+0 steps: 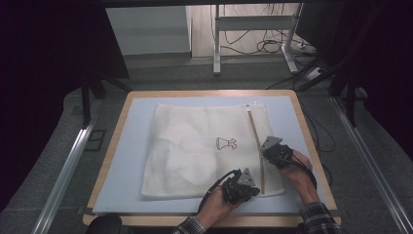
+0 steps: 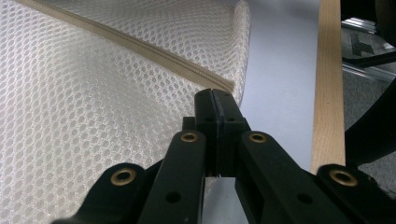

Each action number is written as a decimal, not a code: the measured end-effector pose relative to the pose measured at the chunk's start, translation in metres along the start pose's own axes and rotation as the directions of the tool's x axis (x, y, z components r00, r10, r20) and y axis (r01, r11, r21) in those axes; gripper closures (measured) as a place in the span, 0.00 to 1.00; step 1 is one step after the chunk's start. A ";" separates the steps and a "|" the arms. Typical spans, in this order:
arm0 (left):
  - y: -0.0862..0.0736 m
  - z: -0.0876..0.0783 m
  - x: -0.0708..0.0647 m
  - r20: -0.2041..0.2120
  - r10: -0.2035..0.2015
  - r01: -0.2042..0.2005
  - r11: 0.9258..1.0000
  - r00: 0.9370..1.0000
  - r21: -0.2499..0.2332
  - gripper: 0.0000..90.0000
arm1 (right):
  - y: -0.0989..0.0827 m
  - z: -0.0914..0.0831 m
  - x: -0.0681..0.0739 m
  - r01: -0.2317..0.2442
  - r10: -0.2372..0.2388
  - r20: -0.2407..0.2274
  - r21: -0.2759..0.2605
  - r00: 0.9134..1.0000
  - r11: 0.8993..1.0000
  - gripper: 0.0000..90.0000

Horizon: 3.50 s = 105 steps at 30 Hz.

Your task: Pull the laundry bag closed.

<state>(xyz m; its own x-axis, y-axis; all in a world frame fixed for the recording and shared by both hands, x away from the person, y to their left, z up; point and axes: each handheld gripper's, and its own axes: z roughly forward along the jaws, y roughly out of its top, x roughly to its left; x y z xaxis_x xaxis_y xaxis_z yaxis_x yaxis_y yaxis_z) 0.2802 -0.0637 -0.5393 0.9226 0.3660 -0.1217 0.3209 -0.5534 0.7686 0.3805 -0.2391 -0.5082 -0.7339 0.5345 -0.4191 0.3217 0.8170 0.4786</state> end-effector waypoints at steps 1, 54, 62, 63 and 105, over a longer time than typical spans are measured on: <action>0.000 0.000 0.000 0.000 0.000 0.000 1.000 1.000 0.000 1.00 | 0.000 0.000 -0.001 -0.004 0.004 0.000 0.001 1.000 1.000 0.96; 0.000 0.000 0.000 -0.003 0.006 -0.006 1.000 1.000 0.004 1.00 | 0.031 0.028 -0.027 -0.003 -0.001 0.085 0.048 0.996 0.999 0.96; 0.000 0.000 0.000 -0.002 0.004 -0.004 1.000 1.000 0.001 1.00 | 0.034 0.036 -0.033 -0.010 0.005 0.089 0.054 0.996 0.998 0.96; 0.000 0.000 0.000 -0.002 0.004 -0.004 1.000 1.000 0.003 1.00 | 0.035 0.036 -0.033 -0.012 0.007 0.087 0.057 0.996 0.998 0.96; 0.000 0.000 -0.002 -0.012 0.013 -0.013 1.000 1.000 0.000 1.00 | 0.062 0.072 -0.059 -0.032 0.019 0.124 0.098 0.992 0.995 0.96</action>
<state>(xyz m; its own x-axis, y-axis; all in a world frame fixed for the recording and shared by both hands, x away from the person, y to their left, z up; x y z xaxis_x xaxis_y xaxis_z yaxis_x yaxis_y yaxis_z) 0.2785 -0.0641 -0.5391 0.9241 0.3676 -0.1041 0.3089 -0.5583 0.7700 0.4864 -0.2041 -0.5095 -0.6479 0.5730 -0.5020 0.4017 0.8169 0.4139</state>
